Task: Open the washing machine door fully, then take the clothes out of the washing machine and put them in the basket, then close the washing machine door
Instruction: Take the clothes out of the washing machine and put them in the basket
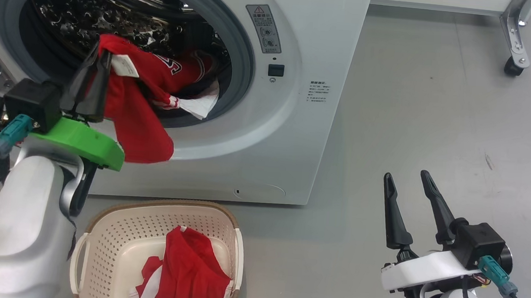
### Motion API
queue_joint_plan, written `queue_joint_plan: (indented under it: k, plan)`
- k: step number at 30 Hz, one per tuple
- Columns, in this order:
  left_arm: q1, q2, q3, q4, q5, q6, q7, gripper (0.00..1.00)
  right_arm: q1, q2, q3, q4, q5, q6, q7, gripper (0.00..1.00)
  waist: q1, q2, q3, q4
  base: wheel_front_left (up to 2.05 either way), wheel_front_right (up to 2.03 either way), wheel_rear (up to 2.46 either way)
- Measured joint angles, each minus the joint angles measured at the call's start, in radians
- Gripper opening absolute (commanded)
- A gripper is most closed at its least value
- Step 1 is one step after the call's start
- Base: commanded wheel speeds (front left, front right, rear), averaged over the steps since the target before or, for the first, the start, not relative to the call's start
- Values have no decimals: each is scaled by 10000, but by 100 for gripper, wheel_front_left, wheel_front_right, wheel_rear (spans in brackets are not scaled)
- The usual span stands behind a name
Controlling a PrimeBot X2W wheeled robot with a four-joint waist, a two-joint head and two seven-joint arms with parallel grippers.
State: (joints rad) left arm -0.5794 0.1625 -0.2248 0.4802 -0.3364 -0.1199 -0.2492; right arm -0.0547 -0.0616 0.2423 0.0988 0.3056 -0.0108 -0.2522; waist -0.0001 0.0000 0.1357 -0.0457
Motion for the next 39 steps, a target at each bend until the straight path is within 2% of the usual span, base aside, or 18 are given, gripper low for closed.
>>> queue_joint_plan:
  k: [4, 11, 27, 33, 39]
  plan:
    - [64, 0, 320, -1400, 42, 0, -2, 0, 33, 4, -31, -63, -4, 8, 0, 100, 0, 0, -27, 53, 0, 0, 0]
    - [205, -77, 792, -2959, 71, 15, -54, 0, 39, 8, -59, -88, -19, 69, 0, 100, 0, 0, -49, 105, 0, 0, 0]
    - [907, -205, 1266, -5221, 215, 52, -79, 0, 210, 27, -125, -125, -77, 96, 0, 100, 0, 0, -118, 196, 0, 0, 0]
    - [1252, -209, 1235, -5545, 297, 52, -84, 0, 234, 44, -128, -125, -82, 100, 0, 100, 0, 0, -124, 269, 0, 0, 0]
    - [2281, -188, 823, -5041, 301, 50, 234, 0, 238, 48, -128, -125, -92, 188, 0, 100, 0, 0, -108, 325, 0, 0, 0]
